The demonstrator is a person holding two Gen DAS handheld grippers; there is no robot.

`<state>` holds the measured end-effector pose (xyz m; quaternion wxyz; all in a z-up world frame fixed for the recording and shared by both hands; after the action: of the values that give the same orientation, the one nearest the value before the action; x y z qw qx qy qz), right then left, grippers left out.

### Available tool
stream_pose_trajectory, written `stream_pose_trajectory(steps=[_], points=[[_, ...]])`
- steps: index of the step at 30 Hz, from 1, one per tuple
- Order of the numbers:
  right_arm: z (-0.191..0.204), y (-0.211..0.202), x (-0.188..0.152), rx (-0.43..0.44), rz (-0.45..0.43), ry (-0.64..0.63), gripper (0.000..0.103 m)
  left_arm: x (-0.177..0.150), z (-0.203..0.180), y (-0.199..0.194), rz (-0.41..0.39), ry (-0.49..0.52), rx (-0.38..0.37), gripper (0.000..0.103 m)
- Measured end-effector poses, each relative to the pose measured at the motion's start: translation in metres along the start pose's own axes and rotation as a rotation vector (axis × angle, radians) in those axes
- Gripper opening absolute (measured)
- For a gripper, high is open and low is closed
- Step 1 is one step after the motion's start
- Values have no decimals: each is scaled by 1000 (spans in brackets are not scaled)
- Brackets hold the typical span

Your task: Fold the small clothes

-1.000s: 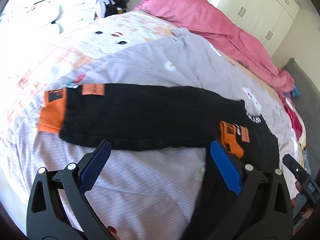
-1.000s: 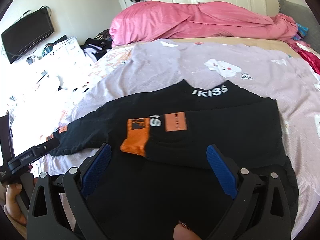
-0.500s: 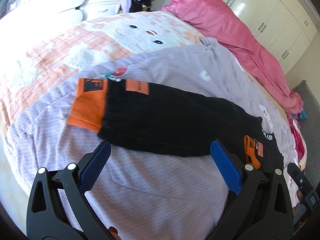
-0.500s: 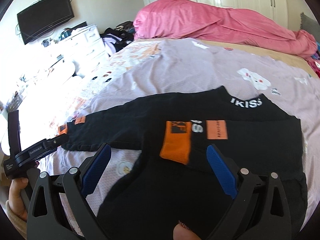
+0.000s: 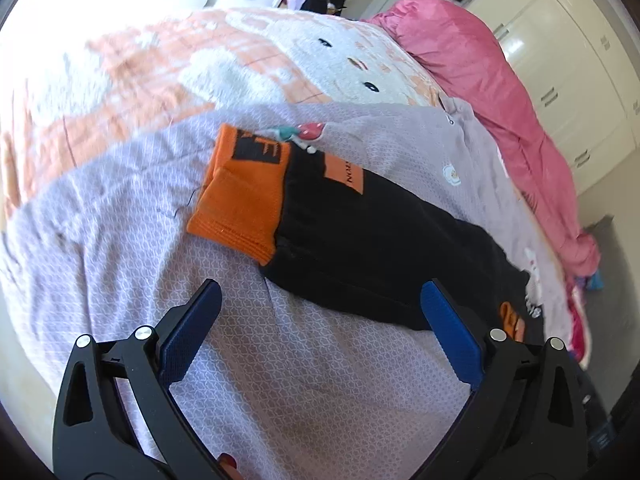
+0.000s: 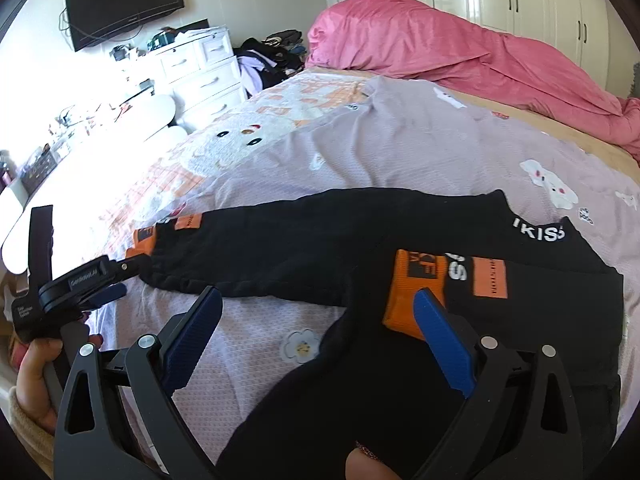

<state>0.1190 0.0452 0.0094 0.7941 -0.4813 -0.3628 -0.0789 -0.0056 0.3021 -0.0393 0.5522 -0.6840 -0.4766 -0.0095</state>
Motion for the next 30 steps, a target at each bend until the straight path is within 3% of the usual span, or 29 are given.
stream_pose_trajectory(steps=[6, 11, 15, 18, 20, 21, 24, 30], points=[[7, 4, -6, 14, 13, -2, 96, 1, 12, 2, -38, -65, -28, 93], [3, 6, -9, 12, 19, 12, 96, 5, 26, 8, -66, -122, -22, 62], [-6, 6, -10, -3, 23, 32, 96, 13, 35, 16, -79, -165, -17, 52], [-15, 8, -11, -12, 30, 56, 96, 21, 38, 21, -90, -179, 4, 37], [-20, 8, -11, -16, 32, 72, 96, 24, 40, 24, -98, -186, 21, 15], [-24, 8, -12, -18, 33, 84, 96, 25, 41, 25, -99, -188, 25, 10], [-32, 7, -12, -20, 34, 107, 96, 27, 40, 24, -115, -193, 10, 6], [-54, 2, -16, -27, 35, 172, 96, 38, 5, -2, -206, -112, -64, 5]])
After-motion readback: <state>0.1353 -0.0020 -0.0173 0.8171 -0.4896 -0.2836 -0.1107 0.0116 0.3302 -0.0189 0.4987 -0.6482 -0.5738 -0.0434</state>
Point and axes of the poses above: each gripper's, at about its wrist camera, not at the fingertips, and y roughly the way its jaws point, z to its left, x to its top, the point moved 2 cm from there along y, roughly the way its jaws point, and after that the axes turned 12 degrees about y, right-handed, at the moved point
